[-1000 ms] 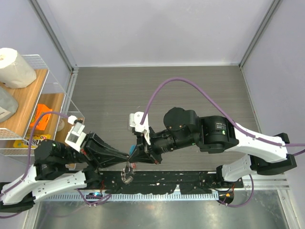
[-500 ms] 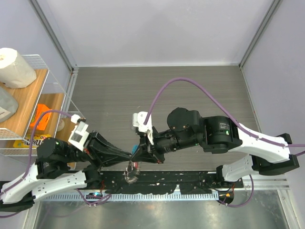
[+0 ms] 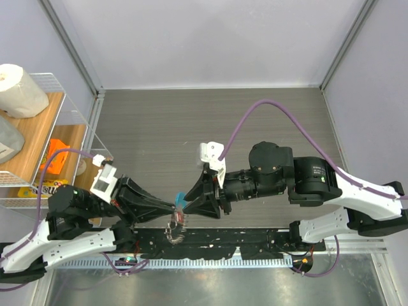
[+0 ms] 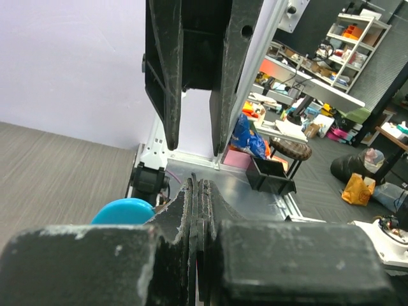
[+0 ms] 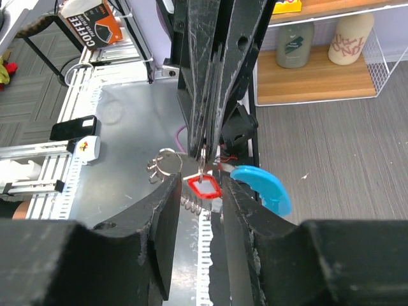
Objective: Put the keys on the keyring
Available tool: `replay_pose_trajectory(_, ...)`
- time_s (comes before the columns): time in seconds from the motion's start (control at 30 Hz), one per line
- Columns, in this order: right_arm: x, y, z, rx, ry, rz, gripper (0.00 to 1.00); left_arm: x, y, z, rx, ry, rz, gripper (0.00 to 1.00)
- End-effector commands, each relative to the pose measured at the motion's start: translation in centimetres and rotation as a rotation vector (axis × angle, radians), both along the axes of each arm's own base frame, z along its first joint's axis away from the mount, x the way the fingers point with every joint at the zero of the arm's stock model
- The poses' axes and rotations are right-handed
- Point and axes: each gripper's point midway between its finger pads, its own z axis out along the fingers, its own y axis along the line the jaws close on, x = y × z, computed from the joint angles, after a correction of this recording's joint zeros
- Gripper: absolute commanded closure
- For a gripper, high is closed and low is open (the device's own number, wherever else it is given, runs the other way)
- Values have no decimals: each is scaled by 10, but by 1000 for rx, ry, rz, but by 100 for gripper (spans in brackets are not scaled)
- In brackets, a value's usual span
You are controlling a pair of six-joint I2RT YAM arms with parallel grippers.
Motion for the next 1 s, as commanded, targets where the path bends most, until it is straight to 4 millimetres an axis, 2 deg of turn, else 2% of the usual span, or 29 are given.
replay_pose_trajectory(0.0, 2, -2, 17, 96, 6, -21, 60, -2, 15, 32, -142, -61, 28, 100)
replay_pose_trajectory(0.03, 2, -1, 10, 85, 9, -18, 60, -2, 17, 34, -155, -65, 28, 100)
replay_pose_trajectory(0.07, 1, -1, 14, 109, 13, -14, 60, -3, 20, 39, -186, -72, 31, 100)
replay_pose_trajectory(0.1, 1, 0, 11, 106, 21, -15, 60, -3, 22, 41, -204, -75, 33, 100)
replay_pose_trajectory(0.3, -7, 2, 23, 195, 54, 15, 61, -3, 31, 52, -290, -91, 53, 100)
replay_pose_trajectory(0.67, -7, 7, 45, 306, 65, 20, 67, 1, 38, 55, -346, -78, 80, 100)
replay_pose_trajectory(0.97, -5, 17, 46, 302, 65, 15, 70, 0, 40, 59, -388, -74, 76, 100)
